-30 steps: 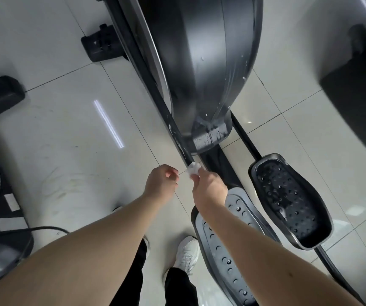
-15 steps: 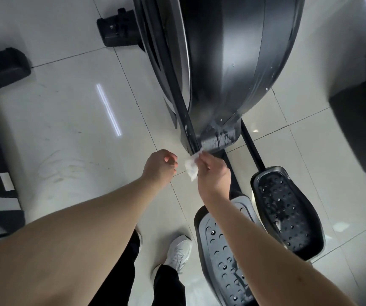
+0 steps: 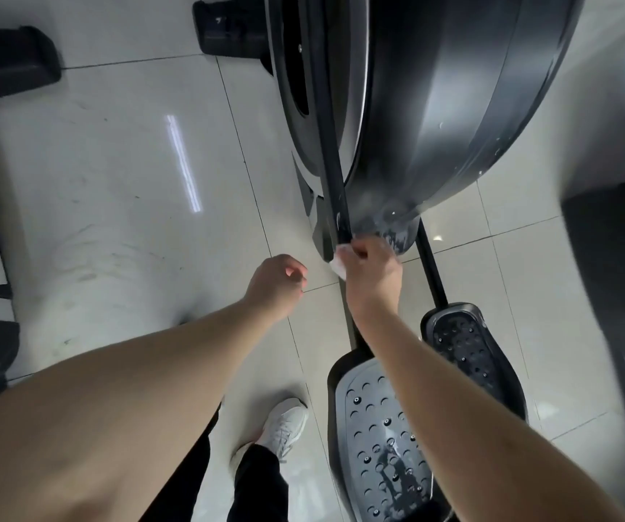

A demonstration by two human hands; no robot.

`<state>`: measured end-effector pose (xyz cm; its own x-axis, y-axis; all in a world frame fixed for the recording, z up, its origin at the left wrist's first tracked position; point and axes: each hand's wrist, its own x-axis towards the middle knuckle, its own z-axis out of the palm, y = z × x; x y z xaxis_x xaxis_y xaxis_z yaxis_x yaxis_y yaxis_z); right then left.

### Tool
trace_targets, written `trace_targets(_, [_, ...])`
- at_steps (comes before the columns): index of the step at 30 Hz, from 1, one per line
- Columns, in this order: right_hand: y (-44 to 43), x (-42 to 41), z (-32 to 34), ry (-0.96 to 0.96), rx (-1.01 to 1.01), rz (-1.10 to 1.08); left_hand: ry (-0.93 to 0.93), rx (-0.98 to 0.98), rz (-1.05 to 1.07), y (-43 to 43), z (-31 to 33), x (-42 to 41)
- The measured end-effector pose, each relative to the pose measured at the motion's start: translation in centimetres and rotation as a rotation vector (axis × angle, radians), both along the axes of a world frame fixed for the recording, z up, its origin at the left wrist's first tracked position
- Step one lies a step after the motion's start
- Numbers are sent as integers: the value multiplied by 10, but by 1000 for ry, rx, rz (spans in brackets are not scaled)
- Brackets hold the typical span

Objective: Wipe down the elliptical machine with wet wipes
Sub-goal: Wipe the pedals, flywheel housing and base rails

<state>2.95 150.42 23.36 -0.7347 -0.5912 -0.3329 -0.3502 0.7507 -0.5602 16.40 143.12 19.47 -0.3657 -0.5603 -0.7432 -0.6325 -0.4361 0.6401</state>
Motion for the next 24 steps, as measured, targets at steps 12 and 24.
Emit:
trace_targets(12, [-46,-15,13,81,-50,7,-6,-4,-53,-6,-6,8])
trace_targets(24, [24,7,4,59,153,129,-8,59,-4,-8,-19,26])
